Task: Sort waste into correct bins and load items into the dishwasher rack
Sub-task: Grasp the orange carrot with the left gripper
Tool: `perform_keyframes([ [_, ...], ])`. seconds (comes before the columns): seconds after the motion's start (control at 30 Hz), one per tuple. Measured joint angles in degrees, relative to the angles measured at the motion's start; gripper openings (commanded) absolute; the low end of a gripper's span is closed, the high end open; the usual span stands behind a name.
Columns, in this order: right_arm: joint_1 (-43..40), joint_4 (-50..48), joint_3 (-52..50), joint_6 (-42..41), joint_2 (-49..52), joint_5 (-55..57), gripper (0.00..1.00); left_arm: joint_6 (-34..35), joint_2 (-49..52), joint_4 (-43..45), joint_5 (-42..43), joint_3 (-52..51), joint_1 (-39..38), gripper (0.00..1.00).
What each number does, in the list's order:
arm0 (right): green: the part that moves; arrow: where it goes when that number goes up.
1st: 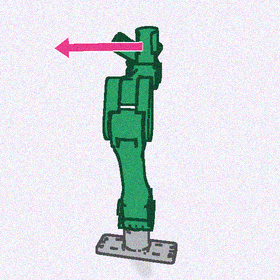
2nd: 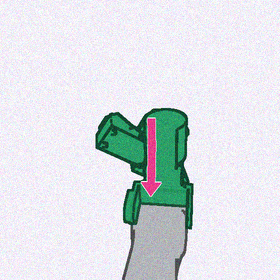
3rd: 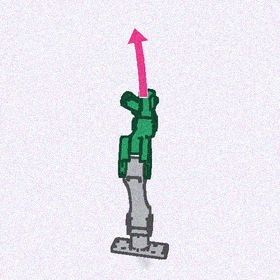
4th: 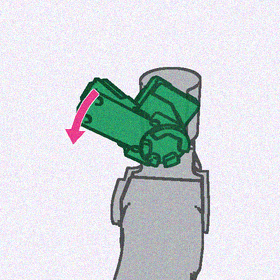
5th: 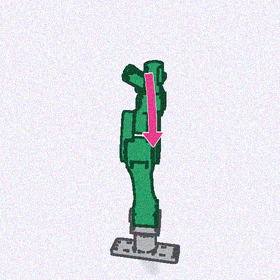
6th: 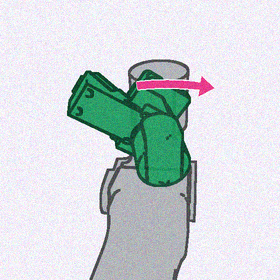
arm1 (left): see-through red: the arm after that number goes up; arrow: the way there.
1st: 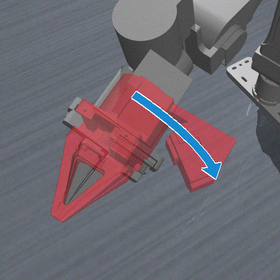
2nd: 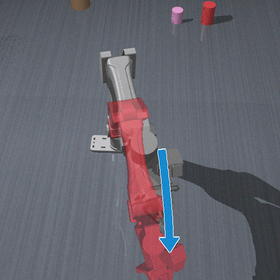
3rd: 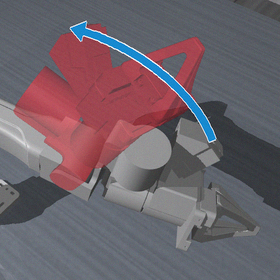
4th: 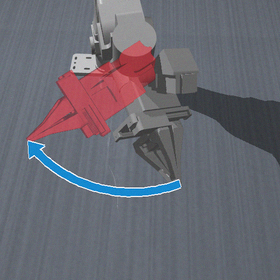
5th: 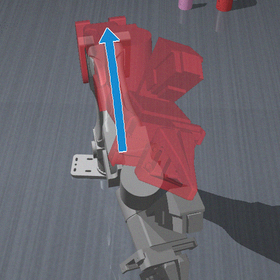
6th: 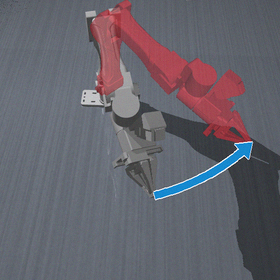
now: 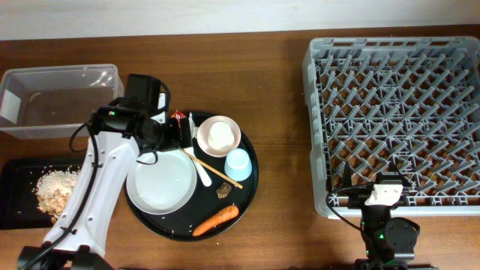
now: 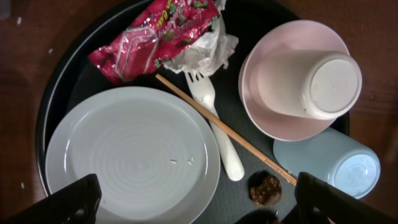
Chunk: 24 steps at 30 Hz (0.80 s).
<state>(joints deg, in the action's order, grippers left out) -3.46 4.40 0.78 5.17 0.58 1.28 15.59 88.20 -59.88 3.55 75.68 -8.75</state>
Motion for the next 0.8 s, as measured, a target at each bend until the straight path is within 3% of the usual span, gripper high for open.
perform_keyframes([
  [0.2, 0.0, 0.0, 0.0, 0.0, 0.0, 0.0, 0.99, -1.9, 0.6, 2.1, 2.1, 0.1, 0.5, 0.99],
  [0.37, 0.0, 0.0, 0.0, 0.0, 0.0, 0.0, 0.99, -2.4, 0.6, -8.1, 6.5, 0.3, -0.5, 0.99],
  [0.6, 0.0, 0.0, 0.0, 0.0, 0.0, 0.0, 0.98, -2.5, 0.6, -9.9, 11.6, -4.5, -20.2, 0.99],
  [0.67, 0.0, 0.0, 0.0, 0.0, 0.0, 0.0, 0.99, -1.1, 0.8, -10.0, 11.0, -7.2, -25.0, 0.9],
  [0.8, 0.0, 0.0, 0.0, 0.0, 0.0, 0.0, 0.99, 3.1, 0.8, -9.9, 8.0, -12.7, -26.5, 0.79],
])
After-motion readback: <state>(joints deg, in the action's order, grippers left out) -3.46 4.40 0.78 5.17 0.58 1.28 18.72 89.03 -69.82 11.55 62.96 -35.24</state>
